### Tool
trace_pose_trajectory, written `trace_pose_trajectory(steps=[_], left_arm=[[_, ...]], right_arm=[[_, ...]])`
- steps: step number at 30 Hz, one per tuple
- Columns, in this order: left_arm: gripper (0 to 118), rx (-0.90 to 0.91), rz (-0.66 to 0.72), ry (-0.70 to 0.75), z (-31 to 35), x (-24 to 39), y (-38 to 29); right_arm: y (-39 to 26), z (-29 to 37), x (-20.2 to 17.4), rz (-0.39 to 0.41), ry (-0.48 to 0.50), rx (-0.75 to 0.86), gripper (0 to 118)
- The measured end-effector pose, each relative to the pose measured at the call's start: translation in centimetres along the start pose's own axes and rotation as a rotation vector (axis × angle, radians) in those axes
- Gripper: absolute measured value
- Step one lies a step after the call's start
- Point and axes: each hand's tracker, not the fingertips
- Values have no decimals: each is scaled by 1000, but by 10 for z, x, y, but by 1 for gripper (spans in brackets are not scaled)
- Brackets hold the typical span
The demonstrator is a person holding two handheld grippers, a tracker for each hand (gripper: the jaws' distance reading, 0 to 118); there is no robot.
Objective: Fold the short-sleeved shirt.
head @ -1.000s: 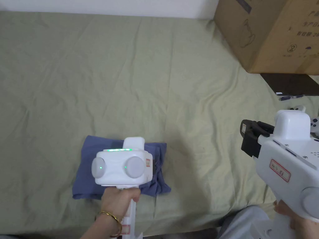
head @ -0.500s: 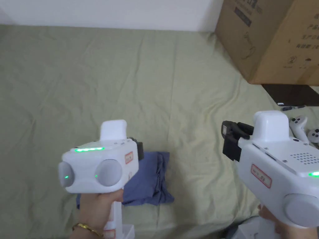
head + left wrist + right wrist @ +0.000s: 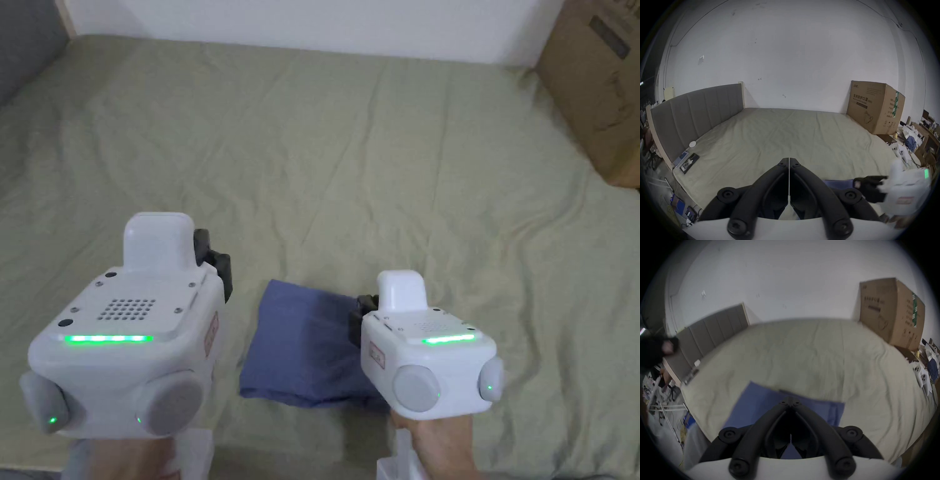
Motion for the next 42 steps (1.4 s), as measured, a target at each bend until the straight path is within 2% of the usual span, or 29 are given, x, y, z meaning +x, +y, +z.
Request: trace_pose_trajectory(steps=[3,5,6,7,8,9,10,12,14,19,21,23,24,25,27,30,32,33,34,36,37,38,39,42], left_arm=[[1,-27,7,4,-4,-5,-5],[13,-64,-1,19,-10,-7,-5],[33,-94,7,-1,-14,-9,-5],[69,-120,28,-22,-17,-11,-4],[91,-157,53,-48,-22,-15,-3],[101,-175,66,-73,-28,-20,-1],[104,-210,112,-126,-35,-26,1],[104,-270,214,-244,-51,-42,4],[104,-431,316,-373,-79,-59,2],[105,-760,484,-707,-145,-86,-32],[105,-863,563,-713,-162,-87,-51],[105,-894,597,-731,-172,-82,-65],[105,-894,572,-714,-179,-80,-70],[105,-959,635,-763,-183,-73,-75],[105,-1071,635,-808,-191,-63,-84],[105,-1017,606,-885,-195,-55,-83],[104,-1046,687,-909,-201,-55,-84],[100,-1053,715,-919,-203,-52,-85],[80,-1060,740,-929,-203,-49,-85],[32,-1027,700,-910,-203,-37,-82],[28,-1038,557,-758,-204,-33,-82],[27,-1051,504,-730,-202,-29,-80],[27,-1030,534,-764,-200,-28,-77],[24,-1067,491,-639,-194,-14,-61]], right_arm=[[-23,-35,0,10,-44,-136,0],[-37,-43,4,4,-37,-128,0],[-39,-39,4,11,-37,-59,0],[-38,-37,0,40,-51,-57,0],[-38,-34,-5,76,-66,-73,0],[-37,-34,-7,102,-74,-75,0],[-36,-35,-7,107,-71,-81,0],[-34,-33,-4,80,-59,-86,0],[-31,-33,2,31,-38,-94,0],[-35,-31,9,19,-11,-84,0],[-34,-31,8,14,-9,-88,0],[-34,-31,8,5,-8,-89,0],[-34,-32,9,1,-6,-88,0],[-35,-32,10,-3,-4,-86,0],[-34,-31,10,-9,-1,-86,0],[-34,-32,13,-28,9,-90,0],[-33,-33,16,-54,24,-94,0],[-31,-33,19,-68,34,-98,0],[-28,-32,22,-85,47,-110,0],[-18,-29,28,-127,68,-126,0],[-14,-25,31,-135,73,-122,0],[-8,-16,34,-133,59,-104,0],[-2,-6,38,-132,46,-68,0],[18,28,55,-165,28,23,0]])
